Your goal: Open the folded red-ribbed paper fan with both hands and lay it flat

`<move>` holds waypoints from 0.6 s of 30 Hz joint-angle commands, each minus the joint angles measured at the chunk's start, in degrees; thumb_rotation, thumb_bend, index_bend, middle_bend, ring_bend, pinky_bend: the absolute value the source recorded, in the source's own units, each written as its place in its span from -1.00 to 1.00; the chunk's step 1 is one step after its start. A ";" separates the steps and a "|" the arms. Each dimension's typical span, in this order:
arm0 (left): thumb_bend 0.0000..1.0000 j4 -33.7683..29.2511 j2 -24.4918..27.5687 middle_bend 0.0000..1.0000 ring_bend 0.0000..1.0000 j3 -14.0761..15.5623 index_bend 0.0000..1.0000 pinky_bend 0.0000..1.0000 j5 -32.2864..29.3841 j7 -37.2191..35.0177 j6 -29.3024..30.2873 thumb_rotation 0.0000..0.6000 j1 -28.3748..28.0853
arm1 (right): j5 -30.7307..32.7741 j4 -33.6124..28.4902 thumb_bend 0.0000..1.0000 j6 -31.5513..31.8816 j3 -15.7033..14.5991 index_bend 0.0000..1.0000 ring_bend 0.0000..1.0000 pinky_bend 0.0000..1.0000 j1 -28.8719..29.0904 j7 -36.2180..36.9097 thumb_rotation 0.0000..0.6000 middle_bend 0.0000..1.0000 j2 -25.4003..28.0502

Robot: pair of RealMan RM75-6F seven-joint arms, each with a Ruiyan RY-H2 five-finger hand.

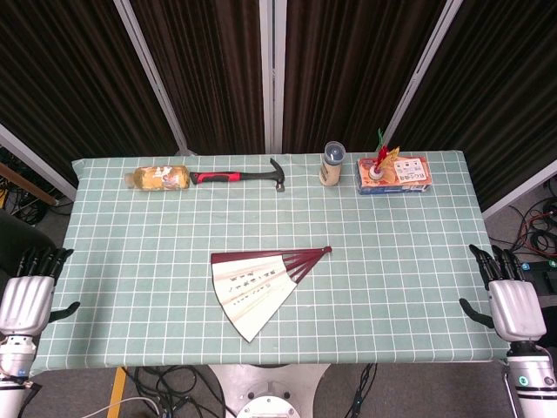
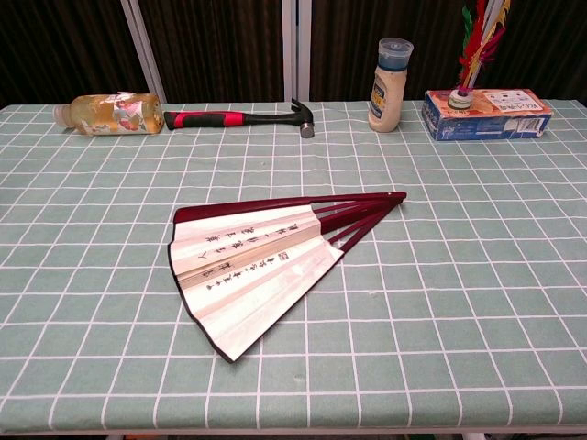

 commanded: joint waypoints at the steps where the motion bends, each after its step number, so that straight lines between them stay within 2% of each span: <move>1: -1.00 0.04 -0.01 -0.72 -0.81 0.04 -0.72 -0.85 -0.04 -0.07 -0.09 1.00 -0.01 | -0.08 -0.01 -0.71 0.05 -0.09 -0.87 -1.00 -1.00 -0.04 0.07 1.00 -0.69 -0.04; 12: -1.00 0.09 0.27 -0.72 -0.81 -0.16 -0.72 -0.85 0.35 -0.74 -0.23 1.00 -0.36 | -0.72 0.14 -0.71 1.44 -0.16 -0.87 -1.00 -1.00 -0.58 0.64 1.00 -0.69 0.01; 15: -1.00 0.33 0.52 -0.71 -0.81 -1.18 -0.68 -0.85 1.33 -2.48 -1.47 1.00 -2.14 | -0.91 0.26 -0.71 1.84 0.13 -0.87 -1.00 -1.00 -0.52 0.68 1.00 -0.69 0.33; 18: -1.00 0.43 1.21 -0.64 -0.81 -3.07 -0.57 -0.85 2.33 -6.97 -4.67 1.00 -5.56 | -1.19 0.35 -0.71 1.91 0.68 -0.87 -1.00 -1.00 -0.02 0.56 1.00 -0.69 0.75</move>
